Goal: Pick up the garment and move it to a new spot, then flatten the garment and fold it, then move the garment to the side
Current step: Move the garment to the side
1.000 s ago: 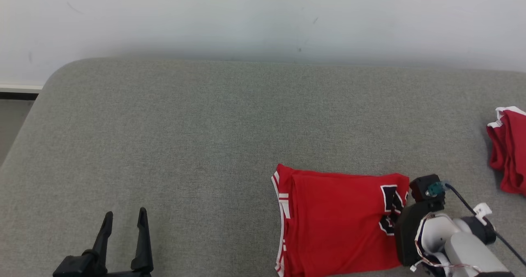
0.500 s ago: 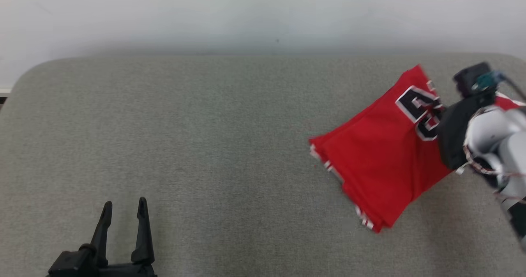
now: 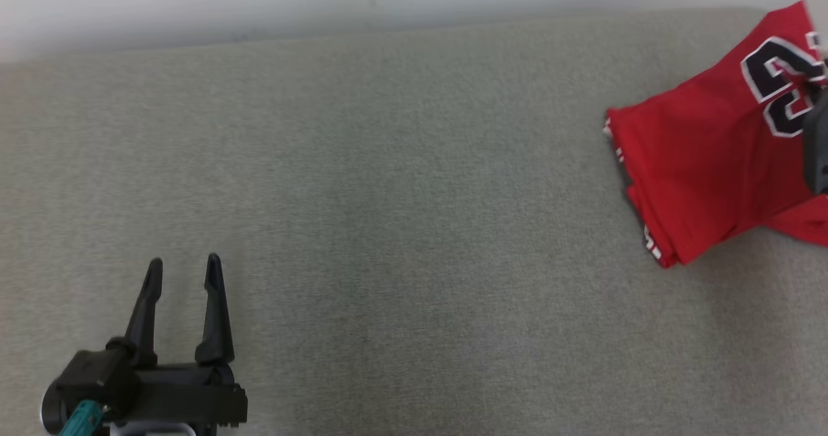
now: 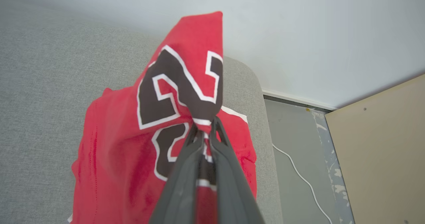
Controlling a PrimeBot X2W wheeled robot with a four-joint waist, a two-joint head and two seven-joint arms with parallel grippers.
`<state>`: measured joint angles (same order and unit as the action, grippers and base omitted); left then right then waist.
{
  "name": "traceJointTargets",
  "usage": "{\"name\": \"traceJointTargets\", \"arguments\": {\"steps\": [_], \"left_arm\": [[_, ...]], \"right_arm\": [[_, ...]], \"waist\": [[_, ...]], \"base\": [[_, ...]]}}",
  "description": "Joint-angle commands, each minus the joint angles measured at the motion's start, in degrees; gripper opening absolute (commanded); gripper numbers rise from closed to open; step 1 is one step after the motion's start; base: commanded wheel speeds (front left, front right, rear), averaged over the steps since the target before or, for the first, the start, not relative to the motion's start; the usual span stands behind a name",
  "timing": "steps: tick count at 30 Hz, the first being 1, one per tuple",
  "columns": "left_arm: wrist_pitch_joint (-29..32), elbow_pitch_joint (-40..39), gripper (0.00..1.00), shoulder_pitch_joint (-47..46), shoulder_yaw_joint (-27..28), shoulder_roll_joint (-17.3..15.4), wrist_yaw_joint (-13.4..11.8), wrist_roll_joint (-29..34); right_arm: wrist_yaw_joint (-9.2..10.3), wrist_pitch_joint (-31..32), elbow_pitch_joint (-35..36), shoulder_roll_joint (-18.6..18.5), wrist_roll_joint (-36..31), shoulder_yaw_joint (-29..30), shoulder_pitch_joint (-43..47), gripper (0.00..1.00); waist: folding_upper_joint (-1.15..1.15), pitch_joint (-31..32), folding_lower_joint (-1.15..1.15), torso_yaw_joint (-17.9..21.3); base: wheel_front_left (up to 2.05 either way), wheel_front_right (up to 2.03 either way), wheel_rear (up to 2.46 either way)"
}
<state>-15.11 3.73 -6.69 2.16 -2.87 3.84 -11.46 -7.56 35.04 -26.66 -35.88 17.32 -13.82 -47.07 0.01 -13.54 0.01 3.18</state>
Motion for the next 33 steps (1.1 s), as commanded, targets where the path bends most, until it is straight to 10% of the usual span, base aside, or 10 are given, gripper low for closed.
{"name": "traceJointTargets", "arguments": {"steps": [1,27,29,31,33], "left_arm": [[0.0,-0.4,1.0,-1.1,0.2,0.0,0.3,0.8],[0.0,-1.4,1.0,-9.6,0.6,-1.9,3.5,5.3],[0.0,-1.2,1.0,-9.6,0.6,-1.9,3.5,5.3],[0.0,-1.0,1.0,-9.5,0.7,-1.8,3.6,5.3],[0.0,-0.8,1.0,-9.2,0.9,-1.8,3.5,5.3]], "right_arm": [[0.18,-0.4,-0.2,0.4,-0.7,1.2,-0.9,0.0],[0.18,-12.7,-2.4,11.8,-25.6,30.4,-1.4,0.0],[0.18,-12.8,-2.6,12.4,-26.9,31.1,-1.3,0.33],[0.18,-12.5,-2.3,13.6,-28.0,31.2,-0.9,1.0],[0.18,-11.9,-2.4,13.8,-28.9,31.0,-0.6,1.0]], "waist": [[-0.01,-3.5,-0.01,3.2],[-0.01,-12.6,-0.01,6.3],[-0.01,-12.5,-0.01,6.2],[-0.01,-12.1,-0.01,6.1],[-0.01,-11.6,-0.01,6.0]], "base": [[0.0,0.0,0.0],[0.0,0.0,0.0],[0.0,0.0,0.0],[0.0,0.0,0.0],[0.0,0.0,0.0]]}}
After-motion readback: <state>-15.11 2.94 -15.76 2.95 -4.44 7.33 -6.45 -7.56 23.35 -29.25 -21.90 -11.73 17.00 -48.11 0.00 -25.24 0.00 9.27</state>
